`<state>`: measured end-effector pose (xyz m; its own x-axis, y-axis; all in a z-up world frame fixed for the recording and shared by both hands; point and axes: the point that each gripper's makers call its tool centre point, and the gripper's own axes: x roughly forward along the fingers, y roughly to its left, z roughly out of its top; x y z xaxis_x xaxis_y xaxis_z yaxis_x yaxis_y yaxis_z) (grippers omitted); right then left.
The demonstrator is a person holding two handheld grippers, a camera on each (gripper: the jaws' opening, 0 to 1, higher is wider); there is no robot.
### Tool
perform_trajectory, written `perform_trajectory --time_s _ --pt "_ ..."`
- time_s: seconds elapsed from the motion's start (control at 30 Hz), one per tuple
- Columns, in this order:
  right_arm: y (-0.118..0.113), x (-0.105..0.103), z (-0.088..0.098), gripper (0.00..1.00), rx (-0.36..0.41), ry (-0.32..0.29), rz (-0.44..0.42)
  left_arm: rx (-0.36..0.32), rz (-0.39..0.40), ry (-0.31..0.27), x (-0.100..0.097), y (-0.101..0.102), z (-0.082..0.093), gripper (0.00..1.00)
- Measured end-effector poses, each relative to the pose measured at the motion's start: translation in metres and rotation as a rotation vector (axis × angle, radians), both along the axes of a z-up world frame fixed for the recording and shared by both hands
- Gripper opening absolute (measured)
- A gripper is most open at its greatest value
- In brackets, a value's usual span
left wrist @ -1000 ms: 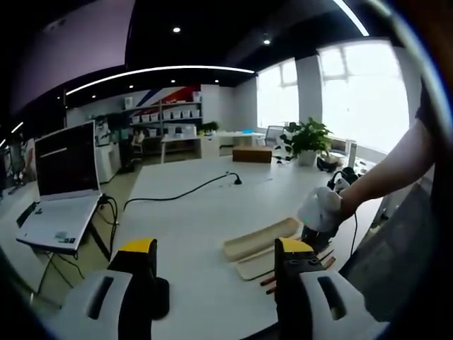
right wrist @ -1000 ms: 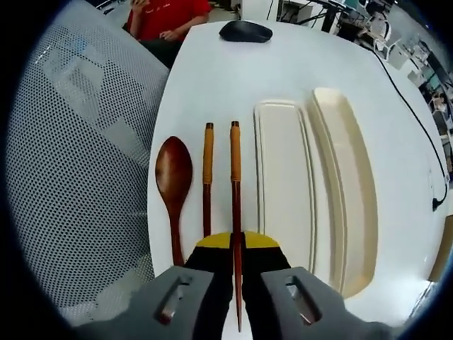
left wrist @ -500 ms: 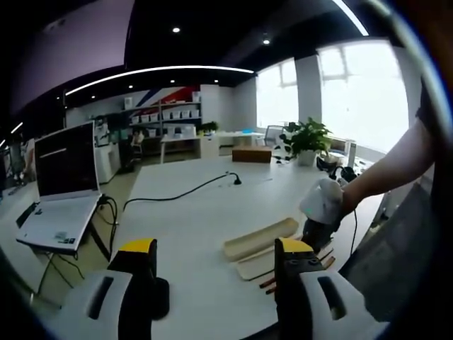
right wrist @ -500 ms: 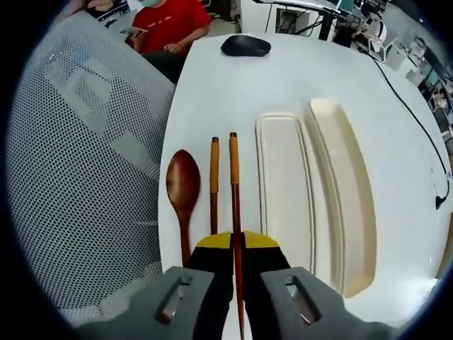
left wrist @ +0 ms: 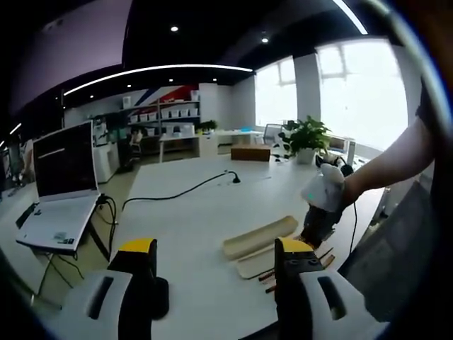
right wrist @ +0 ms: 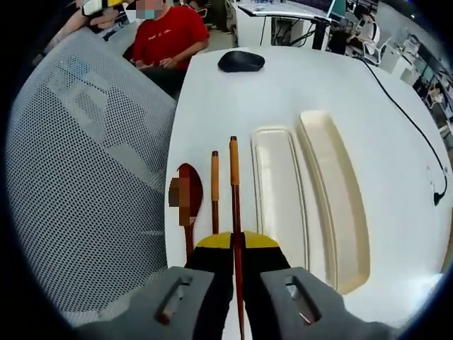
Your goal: Arrange the utensils inside the cutlery case until each visible utensil rests in its matching compartment.
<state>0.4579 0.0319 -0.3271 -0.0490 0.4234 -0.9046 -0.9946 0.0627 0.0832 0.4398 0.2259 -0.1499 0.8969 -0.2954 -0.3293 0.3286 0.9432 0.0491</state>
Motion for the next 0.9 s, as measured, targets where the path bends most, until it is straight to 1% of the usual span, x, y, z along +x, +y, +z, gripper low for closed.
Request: perform_trajectory --time_s 0.17,0.23,0.33,0.43,0.53,0.9 --pt "0.000 0.005 0.010 0.00 0.021 -0.014 -0.007 0.003 -0.003 0.003 0.000 -0.001 -0.001 0.70" --pt "0.000 0.007 0.012 0.00 0.023 -0.008 -0.017 0.004 -0.004 0.004 0.000 -0.001 -0.001 0.70" --pt "0.001 0.016 0.017 0.00 0.038 -0.035 -0.024 0.003 -0.001 0.003 0.000 -0.001 -0.001 0.70" --pt "0.002 0.023 0.021 0.00 0.044 -0.039 -0.034 0.003 0.000 0.002 0.000 0.000 -0.001 0.70" --pt "0.002 0.029 0.025 0.00 0.043 -0.057 -0.031 0.002 -0.001 0.001 0.000 -0.001 -0.001 0.70" --pt "0.002 0.054 0.030 0.00 0.045 -0.087 -0.049 -0.011 -0.001 0.003 0.000 0.000 -0.001 0.69"
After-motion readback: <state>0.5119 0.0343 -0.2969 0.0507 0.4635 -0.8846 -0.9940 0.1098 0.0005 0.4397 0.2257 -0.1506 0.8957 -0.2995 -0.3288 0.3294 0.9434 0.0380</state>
